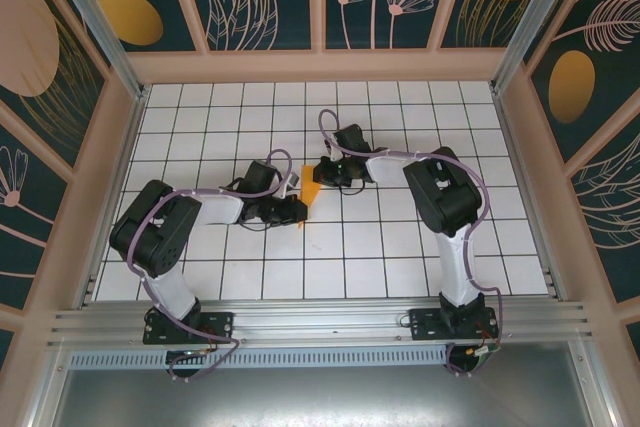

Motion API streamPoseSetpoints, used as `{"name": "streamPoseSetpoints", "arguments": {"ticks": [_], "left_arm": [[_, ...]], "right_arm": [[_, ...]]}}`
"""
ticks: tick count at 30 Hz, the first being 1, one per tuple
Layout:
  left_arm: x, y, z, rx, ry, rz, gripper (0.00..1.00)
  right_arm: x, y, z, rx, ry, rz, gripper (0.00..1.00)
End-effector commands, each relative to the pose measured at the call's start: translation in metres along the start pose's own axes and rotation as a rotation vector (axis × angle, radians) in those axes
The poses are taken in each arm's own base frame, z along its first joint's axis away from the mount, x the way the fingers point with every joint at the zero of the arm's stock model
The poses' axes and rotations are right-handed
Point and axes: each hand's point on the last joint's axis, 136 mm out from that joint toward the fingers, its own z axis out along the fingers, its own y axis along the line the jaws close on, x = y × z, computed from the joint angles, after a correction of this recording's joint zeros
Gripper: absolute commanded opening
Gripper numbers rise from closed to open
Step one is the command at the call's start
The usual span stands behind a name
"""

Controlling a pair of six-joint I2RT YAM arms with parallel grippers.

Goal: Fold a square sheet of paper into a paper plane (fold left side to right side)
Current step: Fold the wing for the fifth time at the center of the table.

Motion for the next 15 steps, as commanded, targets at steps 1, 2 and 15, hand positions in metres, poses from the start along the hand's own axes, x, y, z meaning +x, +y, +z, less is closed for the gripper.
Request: {"name": "streamPoseSetpoints", "arguments": {"ticks": [1, 2, 15], "left_arm": [[0.007, 0.012, 0.003, -0.055, 0.022, 0.004, 0.14], [0.008, 0.013, 0.003, -0.057, 0.022, 0.003, 0.14], [0.021, 0.022, 0.003, -0.070, 0.043, -0.014, 0.14]], "right_arm": [[0.014, -0.025, 0.009, 0.092, 0.047, 0.027, 0.04], [0.015, -0.026, 0.009, 0.093, 0.049, 0.029, 0.04], [0.013, -0.029, 0.009, 0.120, 0.051, 0.023, 0.05]]}}
